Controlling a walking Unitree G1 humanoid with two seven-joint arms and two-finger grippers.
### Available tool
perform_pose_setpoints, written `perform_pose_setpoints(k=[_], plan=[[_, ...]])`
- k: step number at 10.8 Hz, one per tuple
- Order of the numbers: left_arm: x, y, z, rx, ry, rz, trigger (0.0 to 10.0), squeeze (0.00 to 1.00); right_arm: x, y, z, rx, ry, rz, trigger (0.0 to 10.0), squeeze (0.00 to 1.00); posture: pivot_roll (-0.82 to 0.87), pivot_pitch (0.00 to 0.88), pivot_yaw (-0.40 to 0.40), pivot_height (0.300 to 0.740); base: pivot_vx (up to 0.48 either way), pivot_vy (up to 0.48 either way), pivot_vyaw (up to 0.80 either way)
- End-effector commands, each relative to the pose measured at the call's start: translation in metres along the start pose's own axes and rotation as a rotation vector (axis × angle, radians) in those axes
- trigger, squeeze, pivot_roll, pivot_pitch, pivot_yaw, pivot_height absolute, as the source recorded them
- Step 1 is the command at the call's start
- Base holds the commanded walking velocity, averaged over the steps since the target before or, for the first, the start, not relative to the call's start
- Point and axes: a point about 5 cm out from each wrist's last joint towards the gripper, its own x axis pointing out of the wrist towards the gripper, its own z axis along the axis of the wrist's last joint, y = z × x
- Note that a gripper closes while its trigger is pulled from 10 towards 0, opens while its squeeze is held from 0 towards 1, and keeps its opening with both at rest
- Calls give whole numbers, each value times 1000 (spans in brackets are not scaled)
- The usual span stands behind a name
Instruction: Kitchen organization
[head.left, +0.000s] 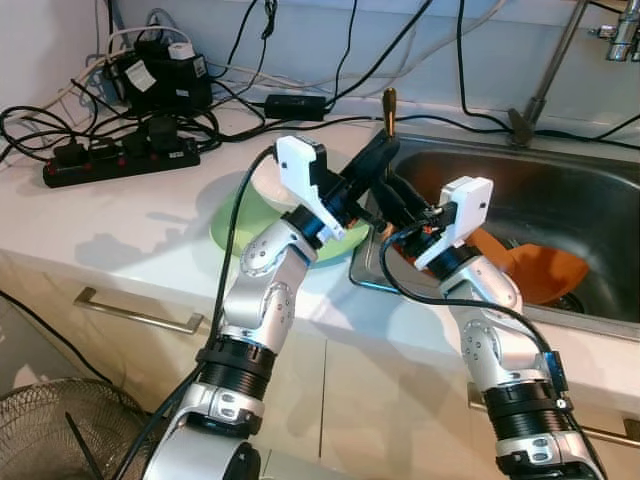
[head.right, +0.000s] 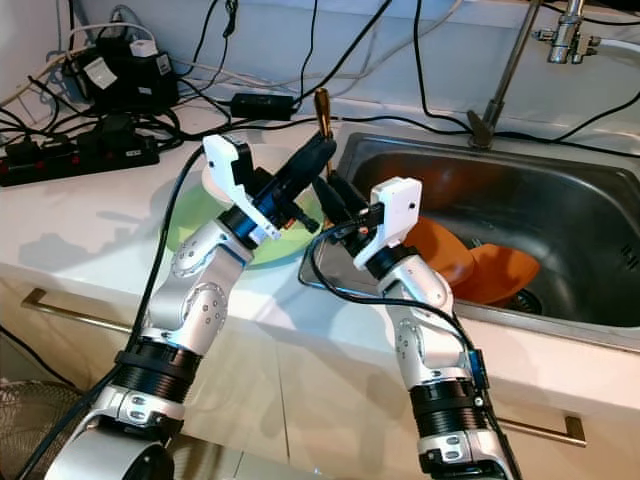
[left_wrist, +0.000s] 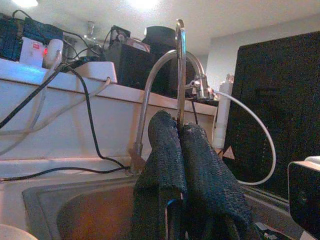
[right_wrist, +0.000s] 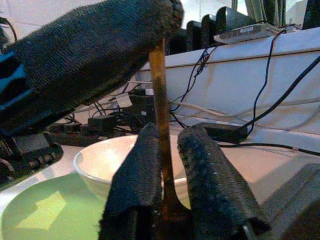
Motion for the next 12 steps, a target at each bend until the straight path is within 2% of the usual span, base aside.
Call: perform_pose_setpoints(k=[1, 3, 4, 7, 9, 10, 11, 12], plan=[[5, -2, 3, 20, 2, -25, 10000, 0, 1, -2, 6, -12, -24, -7, 0, 0, 175, 0, 34, 725, 0, 0, 0], [5, -2, 2, 15, 12, -26, 10000, 0, 1, -2, 6, -13, -27, -12, 0, 0, 177, 0, 35, 725, 0, 0, 0], [5, -2, 1, 12, 15, -27, 10000, 1000, 1, -3, 6, -13, -29, -18, 0, 0, 177, 0, 36, 725, 0, 0, 0], [7, -4, 0, 1, 16, -34, 10000, 1000, 1, -11, 11, -36, -55, -65, 0, 0, 175, 0, 34, 725, 0, 0, 0], [7, -4, 1, 2, 9, -31, 10000, 1000, 1, -22, 17, -66, -72, -126, 0, 0, 178, 0, 32, 725, 0, 0, 0], [6, -4, 1, 8, 8, -22, 10000, 0, -1, -39, 22, -101, -79, -214, 0, 0, 182, 0, 28, 725, 0, 0, 0], [3, -3, 0, 11, 11, -7, 10000, 0, -5, -59, 28, -145, -84, -334, 0, 0, 183, 0, 27, 725, 0, 0, 0], [0, -2, -3, 13, 22, 6, 10000, 0, -8, -74, 29, -161, -68, -436, 8235, 0, 182, 0, 27, 725, 0, 0, 0]])
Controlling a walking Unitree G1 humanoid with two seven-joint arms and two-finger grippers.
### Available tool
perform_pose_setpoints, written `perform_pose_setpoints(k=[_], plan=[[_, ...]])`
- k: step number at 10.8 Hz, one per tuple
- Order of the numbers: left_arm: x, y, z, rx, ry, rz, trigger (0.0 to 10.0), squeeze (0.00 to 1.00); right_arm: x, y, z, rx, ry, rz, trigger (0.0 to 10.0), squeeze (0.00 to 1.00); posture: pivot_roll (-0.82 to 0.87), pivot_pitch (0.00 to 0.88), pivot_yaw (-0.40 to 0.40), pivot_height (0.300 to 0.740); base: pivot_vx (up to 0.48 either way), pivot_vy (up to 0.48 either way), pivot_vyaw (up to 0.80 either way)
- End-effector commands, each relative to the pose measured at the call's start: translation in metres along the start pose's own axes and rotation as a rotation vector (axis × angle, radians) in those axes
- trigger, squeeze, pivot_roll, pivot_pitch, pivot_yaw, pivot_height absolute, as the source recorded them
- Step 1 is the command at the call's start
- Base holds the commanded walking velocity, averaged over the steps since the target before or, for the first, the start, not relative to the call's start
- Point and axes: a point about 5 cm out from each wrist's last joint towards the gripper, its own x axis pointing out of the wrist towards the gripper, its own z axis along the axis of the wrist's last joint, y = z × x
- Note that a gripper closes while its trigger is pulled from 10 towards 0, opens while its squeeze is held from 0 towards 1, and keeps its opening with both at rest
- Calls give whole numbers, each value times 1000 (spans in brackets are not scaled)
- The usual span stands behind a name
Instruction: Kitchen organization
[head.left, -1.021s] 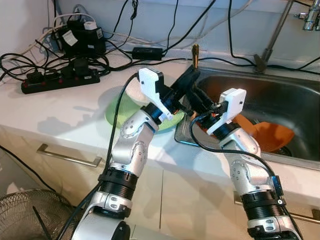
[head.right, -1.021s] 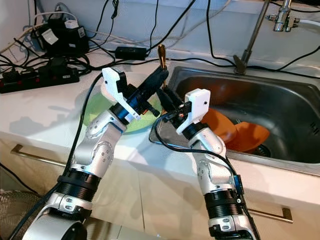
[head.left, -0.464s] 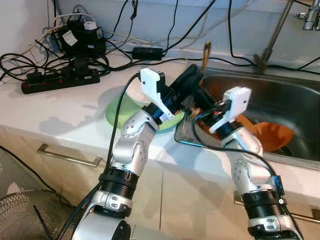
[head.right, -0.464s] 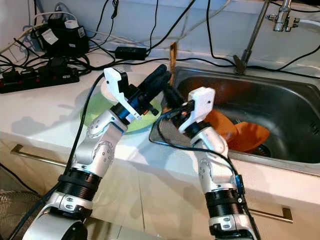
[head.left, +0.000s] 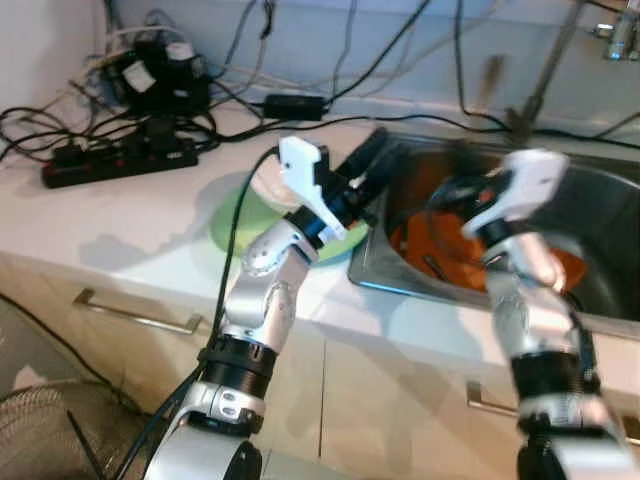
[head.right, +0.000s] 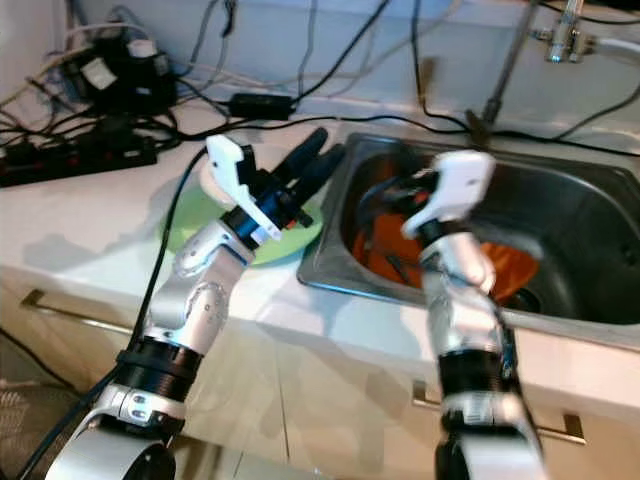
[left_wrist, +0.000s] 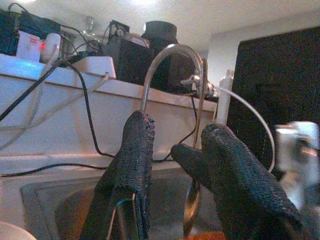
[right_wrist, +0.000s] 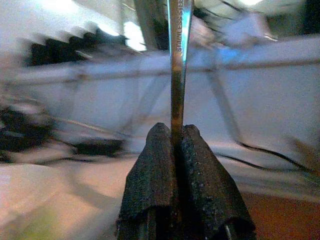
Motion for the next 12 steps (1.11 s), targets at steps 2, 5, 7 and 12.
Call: perform_pose_setpoints(k=[2, 5, 7, 12], plan=[[-14, 3, -15, 57, 84, 46, 10000, 0, 0, -22, -9, -22, 53, -133, 10000, 0, 191, 0, 23, 725, 0, 0, 0], [-29, -4, -34, 90, 180, 21, 10000, 0, -2, -23, -25, -28, 112, -159, 10000, 0, 206, 0, 14, 725, 0, 0, 0], [-34, -7, -43, 119, 243, -11, 10000, 0, -3, -22, -35, -32, 158, -180, 10000, 0, 206, 0, 11, 725, 0, 0, 0], [-43, -16, -59, 129, 349, -76, 10000, 0, -10, -23, -57, -46, 275, -203, 10000, 0, 210, 0, 4, 725, 0, 0, 0]])
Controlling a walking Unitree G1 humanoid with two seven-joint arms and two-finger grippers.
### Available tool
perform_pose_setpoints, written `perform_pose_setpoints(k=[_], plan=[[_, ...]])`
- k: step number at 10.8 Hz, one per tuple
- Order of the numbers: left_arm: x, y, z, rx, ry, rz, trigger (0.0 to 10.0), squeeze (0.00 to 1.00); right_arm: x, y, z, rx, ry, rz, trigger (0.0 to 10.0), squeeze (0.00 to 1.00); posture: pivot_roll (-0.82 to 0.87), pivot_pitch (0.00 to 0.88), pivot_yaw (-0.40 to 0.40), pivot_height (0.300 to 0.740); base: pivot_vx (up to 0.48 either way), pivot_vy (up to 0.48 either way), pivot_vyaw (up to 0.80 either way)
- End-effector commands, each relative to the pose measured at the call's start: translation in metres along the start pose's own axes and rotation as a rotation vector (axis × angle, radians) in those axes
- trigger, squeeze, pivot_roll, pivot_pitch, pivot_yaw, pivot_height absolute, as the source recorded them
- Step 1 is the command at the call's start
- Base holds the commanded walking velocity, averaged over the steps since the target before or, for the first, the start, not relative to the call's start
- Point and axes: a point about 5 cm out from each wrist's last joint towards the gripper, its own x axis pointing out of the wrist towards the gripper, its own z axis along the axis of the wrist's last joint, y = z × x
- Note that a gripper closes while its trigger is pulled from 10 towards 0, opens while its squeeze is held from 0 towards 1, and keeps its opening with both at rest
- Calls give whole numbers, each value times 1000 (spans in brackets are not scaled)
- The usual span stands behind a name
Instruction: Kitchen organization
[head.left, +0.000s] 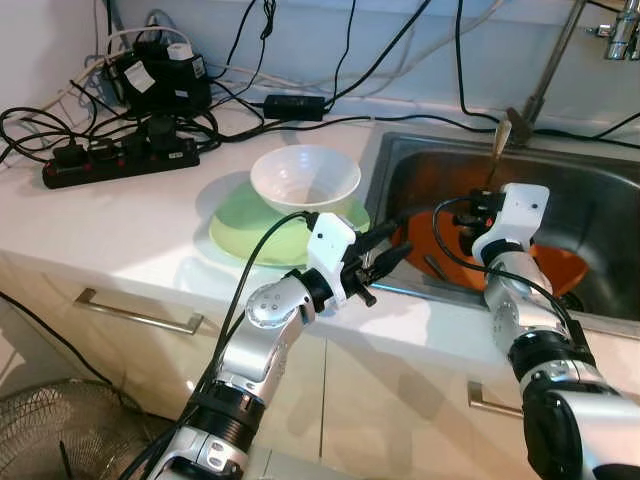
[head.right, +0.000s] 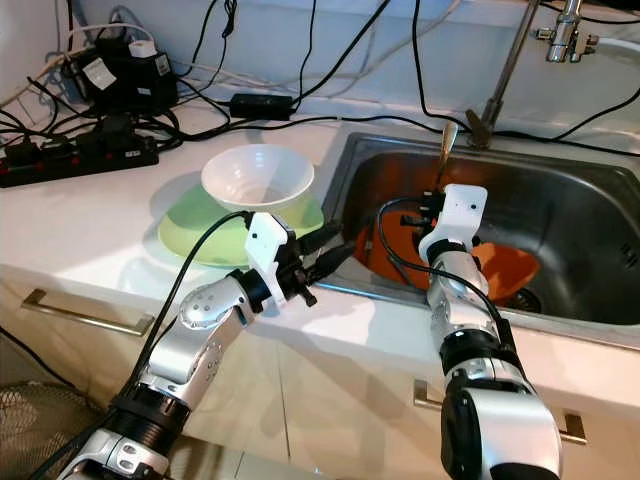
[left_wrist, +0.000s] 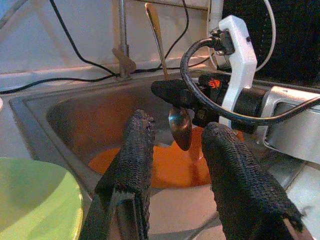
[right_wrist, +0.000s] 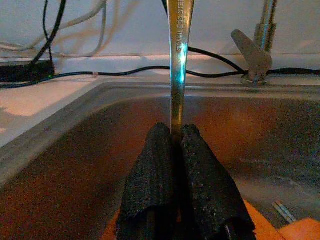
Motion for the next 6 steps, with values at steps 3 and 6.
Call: perform_pose_setpoints(k=[3, 6], plan=[[-1, -3, -2, 10, 26, -20, 10000, 0, -2, 0, -9, -10, 53, -18, 10000, 0, 216, 0, 3, 725, 0, 0, 0], [-1, -3, -3, 9, 34, -23, 10000, 0, -1, -1, -9, -14, 65, -13, 10000, 698, 214, 0, 3, 725, 0, 0, 0]])
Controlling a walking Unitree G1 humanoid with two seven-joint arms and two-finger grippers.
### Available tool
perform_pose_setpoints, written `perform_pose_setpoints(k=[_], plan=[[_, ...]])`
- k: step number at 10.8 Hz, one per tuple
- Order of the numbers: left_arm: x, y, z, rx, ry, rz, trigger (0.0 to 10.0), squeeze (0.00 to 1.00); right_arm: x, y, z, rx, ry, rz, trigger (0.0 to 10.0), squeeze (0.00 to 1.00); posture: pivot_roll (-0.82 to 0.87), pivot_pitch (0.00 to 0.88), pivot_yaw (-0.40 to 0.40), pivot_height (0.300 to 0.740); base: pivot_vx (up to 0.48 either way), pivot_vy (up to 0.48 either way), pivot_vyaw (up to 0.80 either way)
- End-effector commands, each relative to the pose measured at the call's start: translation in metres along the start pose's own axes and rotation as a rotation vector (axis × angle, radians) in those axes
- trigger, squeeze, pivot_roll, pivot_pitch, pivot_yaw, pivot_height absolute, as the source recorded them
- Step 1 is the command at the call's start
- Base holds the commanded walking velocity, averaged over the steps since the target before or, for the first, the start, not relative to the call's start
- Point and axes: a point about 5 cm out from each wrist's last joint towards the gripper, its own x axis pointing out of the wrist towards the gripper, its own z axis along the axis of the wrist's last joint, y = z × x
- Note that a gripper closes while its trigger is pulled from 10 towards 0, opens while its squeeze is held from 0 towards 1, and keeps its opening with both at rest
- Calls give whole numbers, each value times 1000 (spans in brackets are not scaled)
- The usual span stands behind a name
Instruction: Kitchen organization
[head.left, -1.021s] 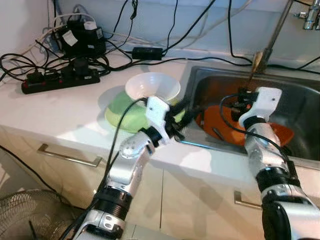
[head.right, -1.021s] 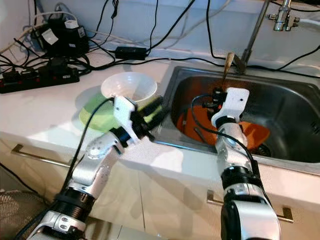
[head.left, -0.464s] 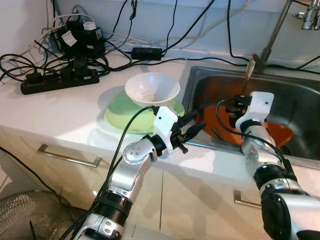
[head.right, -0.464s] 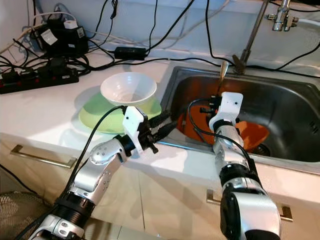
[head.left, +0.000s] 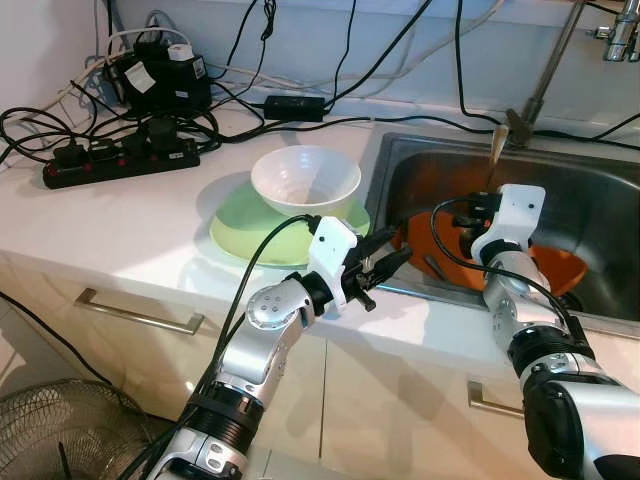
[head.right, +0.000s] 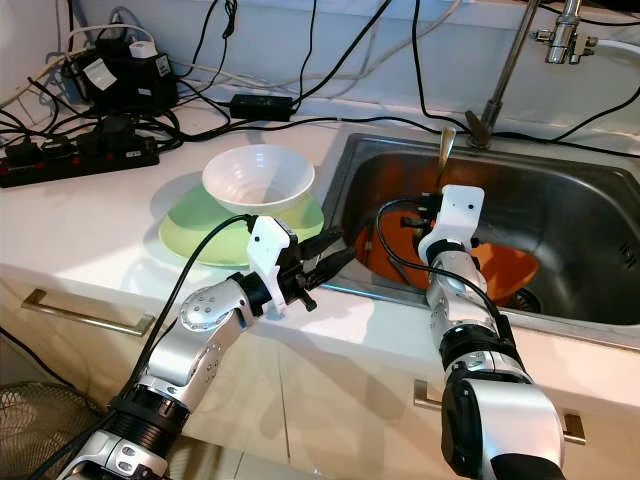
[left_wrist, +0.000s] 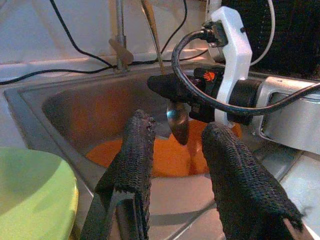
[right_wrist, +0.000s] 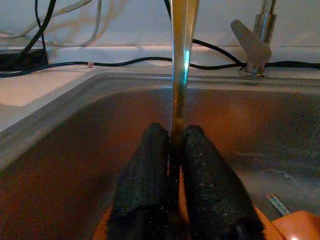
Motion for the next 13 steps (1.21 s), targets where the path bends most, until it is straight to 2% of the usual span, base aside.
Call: perform_pose_setpoints(k=[1, 2, 3, 6, 8, 9, 10, 12, 13], plan=[[0, -2, 1, 15, 6, -17, 10000, 0, -1, 0, -5, 2, 34, -2, 10000, 835, 214, 0, 3, 725, 0, 0, 0], [0, -2, 1, 13, 9, -18, 10000, 0, 0, 0, -5, 0, 33, 0, 10000, 353, 216, 0, 2, 725, 0, 0, 0], [0, -2, 1, 11, 9, -19, 10000, 0, 0, 0, -5, -2, 33, -1, 10000, 0, 215, 0, 2, 725, 0, 0, 0], [0, -2, 2, 12, 3, -19, 10000, 0, 1, 1, -2, 0, 20, -1, 10000, 0, 213, 0, 4, 725, 0, 0, 0], [3, 5, 21, 68, -95, 68, 10000, 0, 6, 11, 14, 25, -67, 39, 10000, 0, 211, 0, 4, 725, 0, 0, 0], [5, 13, 43, 136, -166, 128, 10000, 0, 8, 23, 27, 54, -139, 91, 10000, 0, 214, 0, 2, 725, 0, 0, 0], [4, 18, 54, 162, -196, 151, 10000, 0, 8, 30, 32, 61, -172, 123, 10000, 0, 220, 0, 1, 725, 0, 0, 0], [-4, 33, 87, 303, -240, 183, 10000, 0, 7, 49, 54, 64, -290, 214, 10000, 0, 226, 0, 0, 725, 0, 0, 0], [-5, 34, 89, 313, -237, 184, 10000, 0, 7, 49, 56, 70, -298, 215, 10000, 0, 224, 0, 2, 725, 0, 0, 0]])
